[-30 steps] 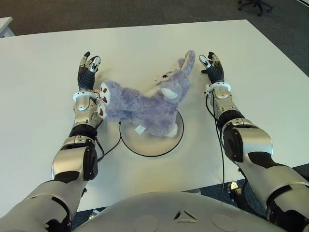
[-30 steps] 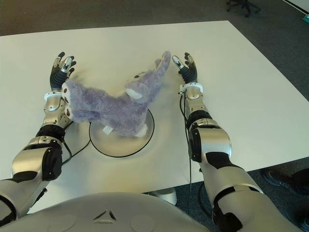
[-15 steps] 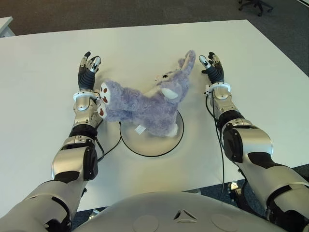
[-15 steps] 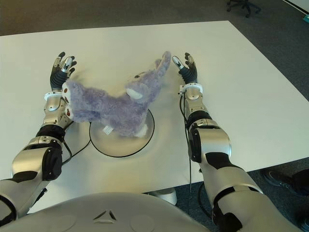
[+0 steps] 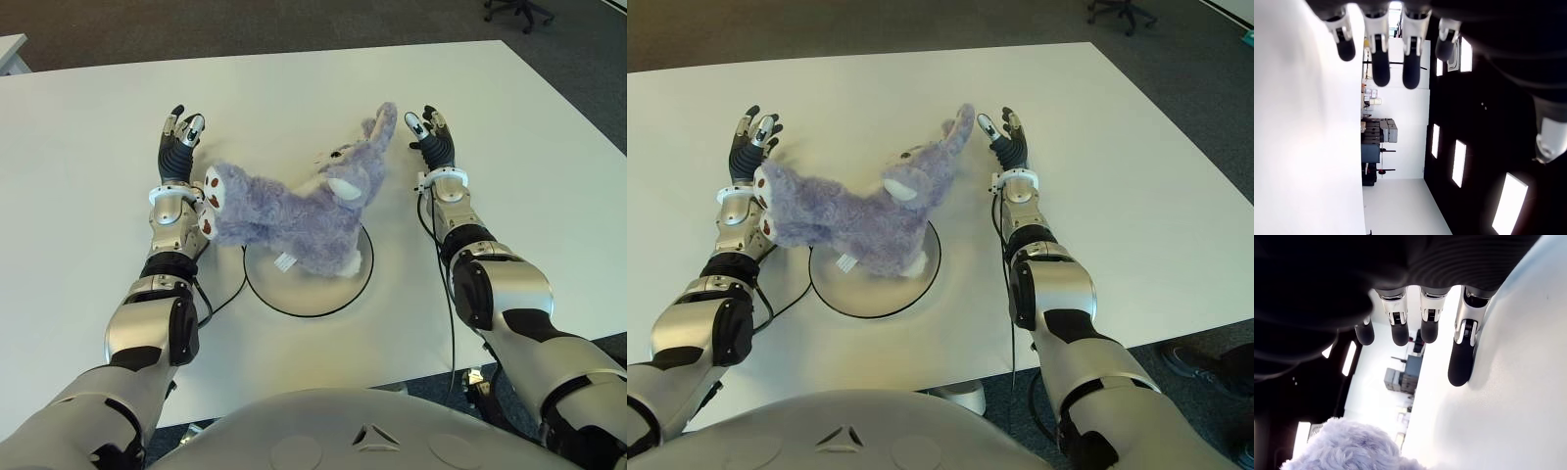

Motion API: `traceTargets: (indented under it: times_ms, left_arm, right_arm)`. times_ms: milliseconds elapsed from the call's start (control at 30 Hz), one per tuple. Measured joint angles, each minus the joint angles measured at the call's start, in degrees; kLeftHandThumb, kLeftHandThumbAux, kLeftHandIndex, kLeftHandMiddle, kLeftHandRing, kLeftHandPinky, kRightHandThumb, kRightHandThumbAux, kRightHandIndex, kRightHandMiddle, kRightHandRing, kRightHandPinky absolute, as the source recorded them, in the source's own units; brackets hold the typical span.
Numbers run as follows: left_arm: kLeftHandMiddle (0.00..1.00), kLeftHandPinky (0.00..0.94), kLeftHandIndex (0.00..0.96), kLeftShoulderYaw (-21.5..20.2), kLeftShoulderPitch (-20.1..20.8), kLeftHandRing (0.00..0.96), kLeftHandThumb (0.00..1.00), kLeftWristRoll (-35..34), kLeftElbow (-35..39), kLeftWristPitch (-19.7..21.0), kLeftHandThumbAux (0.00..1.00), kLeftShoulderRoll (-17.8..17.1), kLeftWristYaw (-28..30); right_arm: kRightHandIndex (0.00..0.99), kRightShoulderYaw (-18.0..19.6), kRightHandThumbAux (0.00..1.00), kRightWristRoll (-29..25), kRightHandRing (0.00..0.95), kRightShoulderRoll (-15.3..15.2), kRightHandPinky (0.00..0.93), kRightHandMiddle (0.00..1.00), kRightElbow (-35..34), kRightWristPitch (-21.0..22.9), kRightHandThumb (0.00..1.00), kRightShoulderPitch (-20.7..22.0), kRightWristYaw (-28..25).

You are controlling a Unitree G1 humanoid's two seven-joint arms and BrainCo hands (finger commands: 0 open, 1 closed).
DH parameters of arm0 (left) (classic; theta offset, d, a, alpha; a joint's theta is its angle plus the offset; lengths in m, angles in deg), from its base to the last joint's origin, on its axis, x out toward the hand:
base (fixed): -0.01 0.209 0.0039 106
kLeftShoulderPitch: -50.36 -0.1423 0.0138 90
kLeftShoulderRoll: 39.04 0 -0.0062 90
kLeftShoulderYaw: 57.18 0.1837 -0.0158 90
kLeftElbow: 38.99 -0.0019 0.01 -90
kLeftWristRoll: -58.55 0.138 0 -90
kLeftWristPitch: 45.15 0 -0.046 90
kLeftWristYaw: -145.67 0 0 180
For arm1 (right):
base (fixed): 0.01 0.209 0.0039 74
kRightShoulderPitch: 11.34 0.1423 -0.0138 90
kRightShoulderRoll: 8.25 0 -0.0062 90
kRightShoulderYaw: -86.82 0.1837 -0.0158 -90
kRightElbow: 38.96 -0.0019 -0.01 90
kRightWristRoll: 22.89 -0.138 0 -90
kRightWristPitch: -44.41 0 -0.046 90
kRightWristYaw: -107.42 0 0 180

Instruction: Put the doll into the plate.

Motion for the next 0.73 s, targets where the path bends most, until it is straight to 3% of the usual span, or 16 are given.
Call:
traceTargets:
  times_ms: [733]
  left_arm:
    - [0.200, 0.046, 0.074, 0.0, 0.1, 0.164, 0.000, 0.0, -0.4, -0.1, 0.480, 0.0, 0.0]
  right_arm:
    - [0.000, 1.1, 0.451, -0.3, 0.000, 0.1, 0.000, 0.000, 0.1, 0.0, 0.000, -0.1, -0.6]
